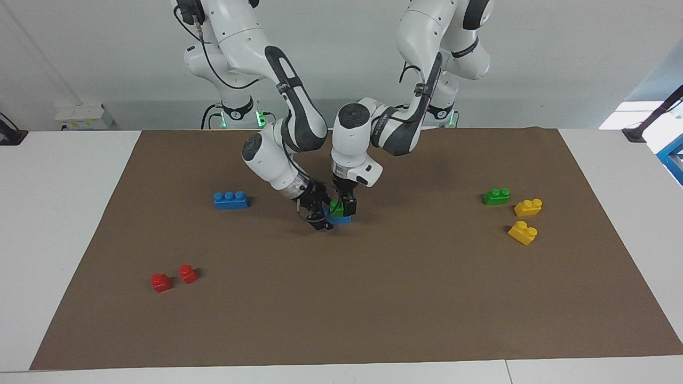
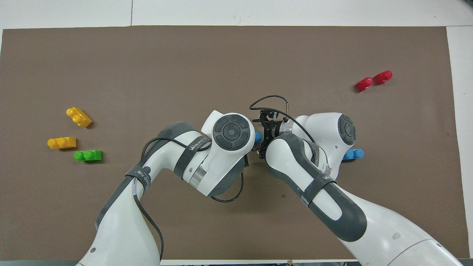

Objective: Remove green block with left arm and hold with right
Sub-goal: 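Close the right gripper on the blue brick beside the left gripper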

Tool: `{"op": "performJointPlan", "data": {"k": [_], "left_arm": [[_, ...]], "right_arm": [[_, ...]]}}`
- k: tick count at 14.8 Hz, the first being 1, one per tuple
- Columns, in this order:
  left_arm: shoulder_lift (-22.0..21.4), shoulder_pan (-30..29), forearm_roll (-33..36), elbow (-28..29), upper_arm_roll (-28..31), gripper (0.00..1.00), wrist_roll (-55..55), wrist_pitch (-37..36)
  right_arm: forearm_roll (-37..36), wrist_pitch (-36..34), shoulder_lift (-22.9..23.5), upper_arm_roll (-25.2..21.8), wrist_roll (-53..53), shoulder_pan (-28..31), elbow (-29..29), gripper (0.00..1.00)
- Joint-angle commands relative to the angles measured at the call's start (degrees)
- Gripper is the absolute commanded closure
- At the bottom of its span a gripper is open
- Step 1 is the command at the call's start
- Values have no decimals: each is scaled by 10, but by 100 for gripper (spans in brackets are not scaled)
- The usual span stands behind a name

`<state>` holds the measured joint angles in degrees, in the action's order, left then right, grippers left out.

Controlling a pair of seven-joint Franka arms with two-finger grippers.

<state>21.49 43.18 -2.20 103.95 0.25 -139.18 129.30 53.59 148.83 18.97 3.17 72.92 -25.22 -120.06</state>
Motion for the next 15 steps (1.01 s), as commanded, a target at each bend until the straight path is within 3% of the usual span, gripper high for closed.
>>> {"op": "performJointPlan", "data": {"k": [1,6,8,10,11,12,15], "left_arm": [[-5,7,-3,14,9,0,-7,16],[-5,5,-3,15,9,0,-7,19],[-5,5,-3,15,9,0,-7,20],[-5,5,-3,15,9,0,-7,24],[-5,5,-3,17,9,0,-7,25],[-5,5,-3,19,9,0,-7,26],[-5,5,-3,19,9,0,-7,26]], "right_arm": [[19,8,7,1,-39,3,3,18],[19,8,6,0,-52,10,-3,18],[20,8,5,0,-55,12,-5,24],[19,7,5,0,-55,15,-5,55],[19,5,5,0,-55,14,-5,85],[19,5,5,0,-57,14,-4,100],[19,6,5,0,-59,12,-3,100]]}}
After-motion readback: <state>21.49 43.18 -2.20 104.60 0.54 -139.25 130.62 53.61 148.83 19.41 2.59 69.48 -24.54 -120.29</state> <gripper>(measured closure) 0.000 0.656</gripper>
